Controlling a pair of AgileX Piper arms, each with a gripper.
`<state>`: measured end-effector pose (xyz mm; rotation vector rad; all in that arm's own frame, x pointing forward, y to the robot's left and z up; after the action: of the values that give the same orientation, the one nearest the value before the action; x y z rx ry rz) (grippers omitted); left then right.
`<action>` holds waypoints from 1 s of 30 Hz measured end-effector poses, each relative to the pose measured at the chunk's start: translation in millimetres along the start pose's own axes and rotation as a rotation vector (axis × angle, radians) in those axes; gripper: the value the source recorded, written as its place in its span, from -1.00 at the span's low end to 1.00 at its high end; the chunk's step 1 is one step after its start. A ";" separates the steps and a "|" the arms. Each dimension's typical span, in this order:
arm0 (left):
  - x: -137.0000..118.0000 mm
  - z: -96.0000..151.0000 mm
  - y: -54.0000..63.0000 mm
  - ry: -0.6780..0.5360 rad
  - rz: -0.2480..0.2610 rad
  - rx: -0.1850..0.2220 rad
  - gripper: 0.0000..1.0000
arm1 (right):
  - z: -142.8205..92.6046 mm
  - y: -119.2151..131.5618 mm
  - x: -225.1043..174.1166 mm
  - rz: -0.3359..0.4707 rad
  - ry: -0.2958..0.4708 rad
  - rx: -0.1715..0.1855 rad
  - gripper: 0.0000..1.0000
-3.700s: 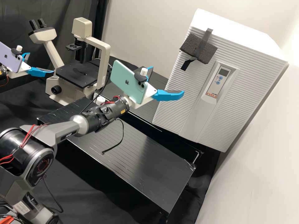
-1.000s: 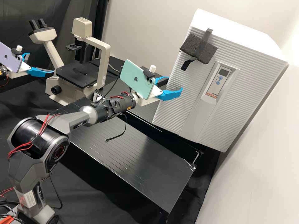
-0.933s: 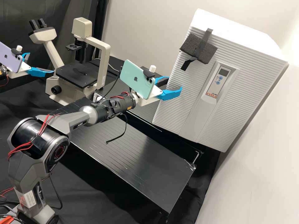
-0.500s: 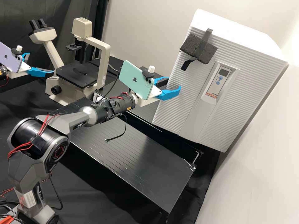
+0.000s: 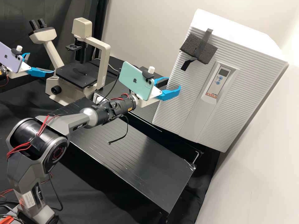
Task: Open the incubator door.
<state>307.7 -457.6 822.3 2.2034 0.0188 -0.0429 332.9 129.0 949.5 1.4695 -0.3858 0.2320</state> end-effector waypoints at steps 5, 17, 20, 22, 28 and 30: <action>0.0 0.0 0.0 0.000 0.000 0.000 1.00 | 7.1 3.9 -2.5 -0.008 0.007 0.011 -1.00; 0.0 0.0 0.0 0.000 0.000 0.000 1.00 | 28.5 33.0 -30.2 -0.010 0.029 0.075 -1.00; 0.0 0.0 0.0 0.000 0.000 0.000 1.00 | 34.0 38.2 -41.0 -0.006 0.033 0.080 -1.00; 0.0 0.0 0.0 0.000 0.000 0.000 1.00 | 37.2 43.8 -51.1 0.005 0.034 0.082 1.00; 0.0 0.0 0.0 0.000 0.000 0.000 1.00 | 41.0 60.7 -76.7 0.072 0.040 0.086 1.00; 0.0 0.0 0.0 0.000 0.000 0.000 1.00 | 41.1 69.9 -86.2 0.129 0.042 0.115 1.00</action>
<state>307.7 -457.6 822.3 2.2034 0.0188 -0.0429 222.5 101.8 982.4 1.5516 -0.4401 0.3927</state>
